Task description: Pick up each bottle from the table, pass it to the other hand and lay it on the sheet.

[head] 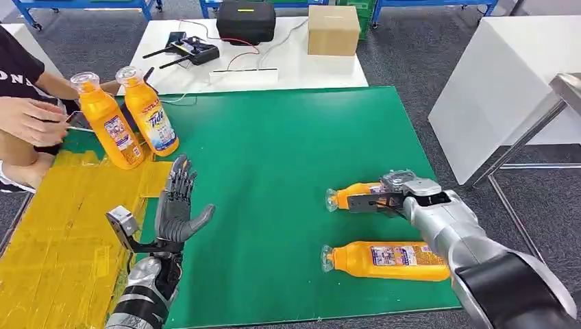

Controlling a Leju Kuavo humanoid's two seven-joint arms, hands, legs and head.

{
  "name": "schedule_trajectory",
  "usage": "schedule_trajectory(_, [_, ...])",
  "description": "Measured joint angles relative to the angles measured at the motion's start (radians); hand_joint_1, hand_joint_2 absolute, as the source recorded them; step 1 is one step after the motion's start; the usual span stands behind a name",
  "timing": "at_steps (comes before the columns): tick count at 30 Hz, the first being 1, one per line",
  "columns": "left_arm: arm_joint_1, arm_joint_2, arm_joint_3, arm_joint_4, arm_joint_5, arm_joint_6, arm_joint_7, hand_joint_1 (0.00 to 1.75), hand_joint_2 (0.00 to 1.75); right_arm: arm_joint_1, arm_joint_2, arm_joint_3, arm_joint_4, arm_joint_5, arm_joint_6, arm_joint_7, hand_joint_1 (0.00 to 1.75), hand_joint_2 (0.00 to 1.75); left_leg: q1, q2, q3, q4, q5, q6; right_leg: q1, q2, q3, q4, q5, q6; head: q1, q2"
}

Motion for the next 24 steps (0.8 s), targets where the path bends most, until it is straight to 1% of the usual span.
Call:
schedule_trajectory(10, [0.001,0.0,0.0,0.003,0.004,0.004,-0.003,0.0,1.75,0.002,0.0,-0.015,0.002,-0.001,-0.069,-0.03,1.75,1.75,0.0,0.0,-0.003,0.0,0.0,0.0,0.0,0.0,-0.003,0.0,0.0,0.0,0.0,0.0])
schedule_trajectory(18, [0.016,0.0,0.0,-0.02,-0.002,0.015,0.017,0.0,1.75,-0.002,0.024,-0.062,-0.002,-0.023,-0.213,-0.03,1.75,1.75,0.0,-0.001,-0.007,0.0,0.001,0.0,0.0,-0.001,-0.006,0.001,0.0,0.0,0.0,0.0])
schedule_trajectory(21, [0.028,0.0,0.0,-0.041,-0.008,0.019,0.029,0.0,1.75,-0.006,0.039,-0.107,-0.016,-0.061,-0.287,-0.028,1.75,1.75,0.0,-0.001,-0.011,0.0,0.002,0.0,0.0,-0.002,-0.009,0.001,0.0,0.0,0.0,0.0])
schedule_trajectory(24, [0.037,0.0,-0.003,-0.058,-0.011,0.022,0.037,0.0,1.75,-0.014,0.053,-0.159,-0.035,-0.082,-0.328,-0.028,1.75,1.75,0.0,-0.001,-0.012,0.0,0.002,0.0,0.0,-0.002,-0.011,0.001,0.0,0.0,0.0,0.0])
